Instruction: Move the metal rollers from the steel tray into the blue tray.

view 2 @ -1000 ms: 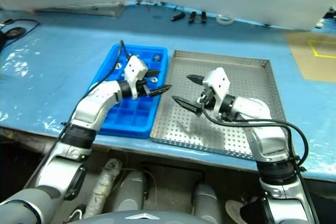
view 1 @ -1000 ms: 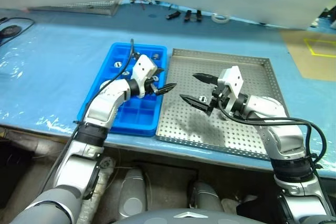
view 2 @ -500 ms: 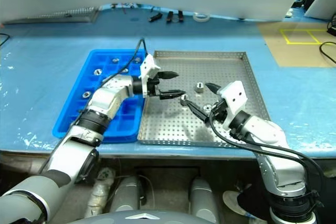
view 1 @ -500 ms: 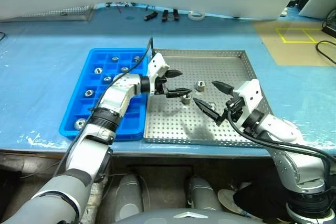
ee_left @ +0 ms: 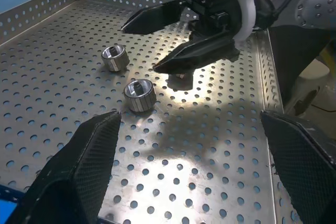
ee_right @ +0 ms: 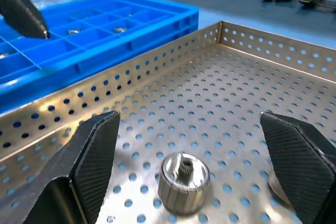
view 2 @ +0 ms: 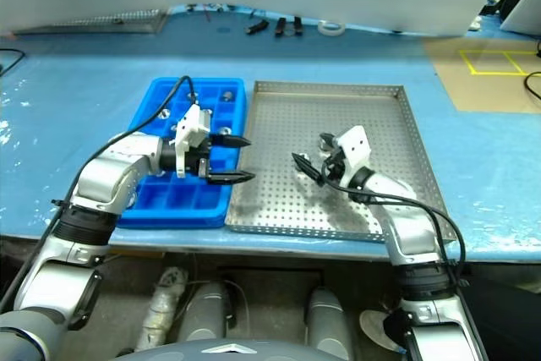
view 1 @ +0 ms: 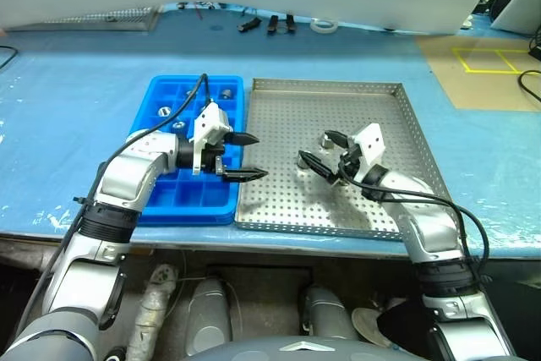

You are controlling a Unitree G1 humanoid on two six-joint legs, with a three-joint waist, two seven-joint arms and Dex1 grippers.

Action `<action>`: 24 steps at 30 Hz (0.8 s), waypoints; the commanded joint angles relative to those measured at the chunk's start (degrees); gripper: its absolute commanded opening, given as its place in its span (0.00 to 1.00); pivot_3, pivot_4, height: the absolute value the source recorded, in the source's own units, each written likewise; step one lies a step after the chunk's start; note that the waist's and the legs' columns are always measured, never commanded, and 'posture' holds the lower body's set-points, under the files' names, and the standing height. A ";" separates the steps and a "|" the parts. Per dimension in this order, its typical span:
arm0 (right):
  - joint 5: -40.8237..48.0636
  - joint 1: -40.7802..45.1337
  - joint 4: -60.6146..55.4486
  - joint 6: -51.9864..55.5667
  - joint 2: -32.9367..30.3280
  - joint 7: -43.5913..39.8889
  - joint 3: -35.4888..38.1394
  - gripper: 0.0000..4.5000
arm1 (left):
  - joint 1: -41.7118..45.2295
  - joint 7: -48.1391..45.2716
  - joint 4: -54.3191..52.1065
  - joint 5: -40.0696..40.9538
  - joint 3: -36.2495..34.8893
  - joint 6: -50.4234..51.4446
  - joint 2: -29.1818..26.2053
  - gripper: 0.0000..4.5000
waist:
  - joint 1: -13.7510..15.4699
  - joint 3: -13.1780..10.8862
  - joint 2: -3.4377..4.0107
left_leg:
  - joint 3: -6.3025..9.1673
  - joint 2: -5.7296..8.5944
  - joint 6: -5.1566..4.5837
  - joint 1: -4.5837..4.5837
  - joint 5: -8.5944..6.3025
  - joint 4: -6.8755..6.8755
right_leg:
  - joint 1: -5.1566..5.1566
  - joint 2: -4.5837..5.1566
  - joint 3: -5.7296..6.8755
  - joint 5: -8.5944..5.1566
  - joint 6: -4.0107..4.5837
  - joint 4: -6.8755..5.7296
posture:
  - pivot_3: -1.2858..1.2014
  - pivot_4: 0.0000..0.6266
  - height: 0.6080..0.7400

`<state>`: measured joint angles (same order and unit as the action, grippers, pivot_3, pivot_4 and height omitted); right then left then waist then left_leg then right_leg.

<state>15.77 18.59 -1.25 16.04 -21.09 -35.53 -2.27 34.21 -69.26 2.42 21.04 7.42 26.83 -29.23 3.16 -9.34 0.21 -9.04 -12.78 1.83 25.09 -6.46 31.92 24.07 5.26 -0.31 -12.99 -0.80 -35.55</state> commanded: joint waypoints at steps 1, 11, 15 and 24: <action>-0.73 2.36 2.53 -3.19 1.39 -0.89 -0.66 1.00 | 0.06 1.57 -3.09 0.75 -0.93 -0.16 -0.27 0.99 | 0.08 0.00 0.00 | 0.00 0.00 0.00 0.00 0.00 0.01 | -0.01 0.00 0.00 0.00 0.00 0.00 | 0.49 0.24 1.00; -2.38 2.55 6.90 -3.59 2.82 -1.63 -1.20 1.00 | -1.18 3.69 -3.72 0.59 -0.36 -0.24 -0.31 0.99 | 0.44 0.00 0.00 | 0.00 -0.03 0.01 -0.01 0.01 0.00 | 0.00 -0.03 0.00 0.00 0.00 -0.02 | 0.49 0.24 1.00; -4.84 2.69 8.64 -3.85 3.57 -0.05 -2.26 1.00 | -1.32 4.22 -3.84 0.67 -0.17 -0.29 -0.03 0.99 | 0.82 0.00 0.00 | -0.01 0.00 -0.01 0.01 0.00 0.09 | 0.00 0.00 -0.03 0.00 -0.01 -0.03 | 0.49 0.24 1.00; -8.68 4.16 14.56 -4.86 5.10 2.80 -3.52 1.00 | -1.25 4.71 -3.86 0.67 0.26 -0.28 0.29 0.99 | 0.89 -0.02 0.05 | -0.01 0.05 -0.01 0.04 0.00 0.17 | 0.01 0.06 -0.03 0.00 -0.01 -0.10 | 0.49 0.24 1.00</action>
<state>7.83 21.81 13.40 12.50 -16.01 -33.39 -5.76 32.80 -64.66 0.59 21.17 7.65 26.97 -29.00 4.05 -9.36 0.26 -9.05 -12.73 1.82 25.14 -6.46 32.10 24.08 5.31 -0.35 -12.99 -0.81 -35.64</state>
